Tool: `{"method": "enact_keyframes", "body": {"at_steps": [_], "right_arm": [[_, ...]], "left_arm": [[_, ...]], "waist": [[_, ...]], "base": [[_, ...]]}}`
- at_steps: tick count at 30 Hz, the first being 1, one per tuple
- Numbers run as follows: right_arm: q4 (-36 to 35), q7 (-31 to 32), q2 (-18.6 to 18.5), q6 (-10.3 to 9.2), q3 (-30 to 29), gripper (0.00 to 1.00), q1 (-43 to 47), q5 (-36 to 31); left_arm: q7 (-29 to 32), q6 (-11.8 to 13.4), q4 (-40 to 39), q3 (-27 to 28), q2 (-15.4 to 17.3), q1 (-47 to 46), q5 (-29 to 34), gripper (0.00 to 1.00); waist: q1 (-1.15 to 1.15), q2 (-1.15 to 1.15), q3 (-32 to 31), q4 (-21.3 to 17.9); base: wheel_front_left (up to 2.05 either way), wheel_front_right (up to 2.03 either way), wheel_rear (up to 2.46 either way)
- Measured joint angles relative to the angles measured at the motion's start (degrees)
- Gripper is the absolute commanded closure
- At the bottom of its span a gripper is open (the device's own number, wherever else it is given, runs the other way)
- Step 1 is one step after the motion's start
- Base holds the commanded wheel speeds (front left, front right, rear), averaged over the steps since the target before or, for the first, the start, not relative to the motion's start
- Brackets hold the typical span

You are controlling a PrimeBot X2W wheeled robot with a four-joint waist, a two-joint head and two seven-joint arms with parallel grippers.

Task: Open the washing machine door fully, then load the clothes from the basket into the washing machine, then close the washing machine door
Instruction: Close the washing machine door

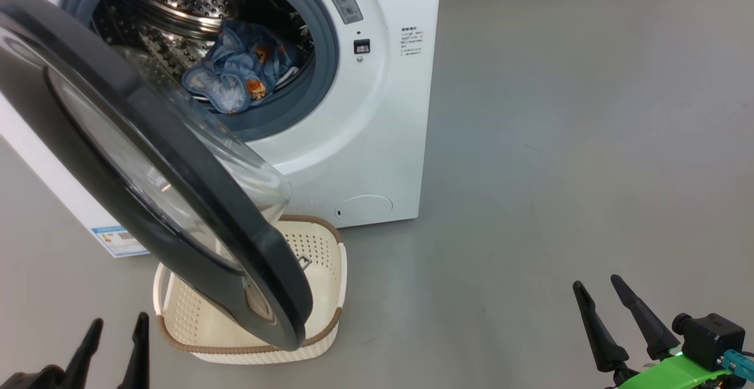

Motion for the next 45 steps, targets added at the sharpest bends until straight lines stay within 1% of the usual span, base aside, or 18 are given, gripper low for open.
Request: {"method": "enact_keyframes", "body": {"at_steps": [4, 8, 11, 22, 23, 24, 25, 26, 31, 35, 39, 45], "right_arm": [[0.0, 0.0, 0.2, 0.0, -0.3, 0.0, 0.0, 0.0], [0.1, 0.0, 0.9, 0.0, -0.5, 0.0, 0.0, 0.0], [0.2, 0.0, 1.2, 0.0, -0.5, 0.0, 0.0, 0.0], [0.3, 0.0, 1.4, 0.0, -0.9, 0.0, 0.0, 0.0], [0.3, 0.0, 1.5, 0.0, -0.9, 0.24, 0.0, 0.0], [0.3, 0.0, 1.6, 0.0, -0.9, 0.59, 0.0, 0.0], [0.3, 0.0, 1.7, 0.0, -0.9, 0.96, 0.0, 0.0], [0.4, 0.0, 1.8, 0.0, -0.9, 1.0, 0.0, 0.0], [0.2, 0.0, 2.7, 0.0, -0.2, 1.0, -0.1, 0.1], [-1.9, 0.0, 4.0, 0.0, 0.7, 1.0, -1.5, 0.1], [-5.7, 0.0, 5.0, 0.0, 2.5, 1.0, -4.9, 0.6], [-13.2, 0.0, 5.1, 0.0, 6.9, 1.0, -9.0, 0.6]], "left_arm": [[0.0, 0.0, -0.3, 2.7, -2.4, 0.2, 3.3, 0.0], [0.0, 0.0, -0.2, 3.5, -3.5, 0.7, 6.2, 0.0], [0.0, 0.0, 0.0, 3.5, -3.8, 1.0, 7.5, 0.0], [0.0, 0.0, 0.0, 3.5, -4.1, 0.9, 7.9, 0.0], [0.0, 0.0, 0.0, 3.5, -4.1, 0.9, 7.9, 0.0], [0.0, 0.0, 0.0, 3.6, -4.3, 0.9, 7.9, 0.0], [0.0, 0.0, 0.0, 3.7, -4.4, 1.0, 7.9, 0.0], [0.0, 0.0, 0.0, 3.8, -4.6, 1.0, 7.9, 0.0], [0.0, 0.0, -0.3, 5.1, -5.7, 1.1, 8.4, 0.0], [-0.1, 0.0, -0.9, 6.8, -6.9, 1.8, 8.6, 0.0], [-0.2, 0.0, -1.5, 7.4, -7.8, 2.5, 9.0, 0.0], [-0.2, 0.0, -2.5, 7.3, -8.0, 2.8, 9.5, 0.0]], "waist": [[0.0, 0.0, 0.1, -0.1], [0.0, 0.0, 0.3, -0.1], [0.0, 0.0, 0.6, -0.2], [0.0, 0.0, 1.0, 0.1], [0.0, 0.0, 0.9, 0.2], [0.0, 0.0, 0.9, 0.3], [0.0, 0.0, 0.9, 0.5], [0.0, 0.0, 0.8, 0.6], [0.0, 0.0, 0.5, 1.3], [0.0, 0.0, 0.3, 2.1], [0.0, 0.0, 0.1, 3.3], [0.0, 0.0, -0.4, 5.7]], "base": [[0.0, 0.0, 0.0], [0.0, 0.0, 0.0], [0.0, 0.0, 0.0], [0.0, 0.0, 0.0], [0.0, 0.0, 0.0], [0.0, 0.0, 0.0], [0.0, 0.0, 0.0], [0.0, 0.0, 0.0], [0.0, 0.0, 0.0], [0.0, 0.0, 0.0], [0.0, 0.0, 0.0], [0.0, 0.0, 0.0]]}}
